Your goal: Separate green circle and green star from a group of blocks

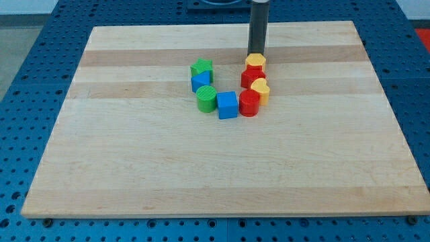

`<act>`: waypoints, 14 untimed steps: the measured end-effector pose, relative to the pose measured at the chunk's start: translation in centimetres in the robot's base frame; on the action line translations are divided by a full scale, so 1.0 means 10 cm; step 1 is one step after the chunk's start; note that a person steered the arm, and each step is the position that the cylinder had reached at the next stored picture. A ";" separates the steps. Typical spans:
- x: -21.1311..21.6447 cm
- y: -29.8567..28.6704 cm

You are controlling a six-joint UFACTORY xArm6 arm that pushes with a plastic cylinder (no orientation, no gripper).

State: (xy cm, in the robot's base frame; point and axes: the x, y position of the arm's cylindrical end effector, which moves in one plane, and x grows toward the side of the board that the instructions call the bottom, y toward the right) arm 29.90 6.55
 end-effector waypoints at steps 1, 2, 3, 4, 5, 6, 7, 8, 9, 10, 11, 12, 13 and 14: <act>0.00 0.04; 0.00 0.16; 0.00 0.12; 0.00 -0.17; 0.00 -0.49; 0.11 -0.58; 0.34 -0.62; 0.42 -0.97; 0.42 -1.54; 0.48 -1.95; 0.71 -2.03; 0.90 -1.93; 1.09 -1.64; 1.12 -1.36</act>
State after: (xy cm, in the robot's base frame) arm 41.09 -7.09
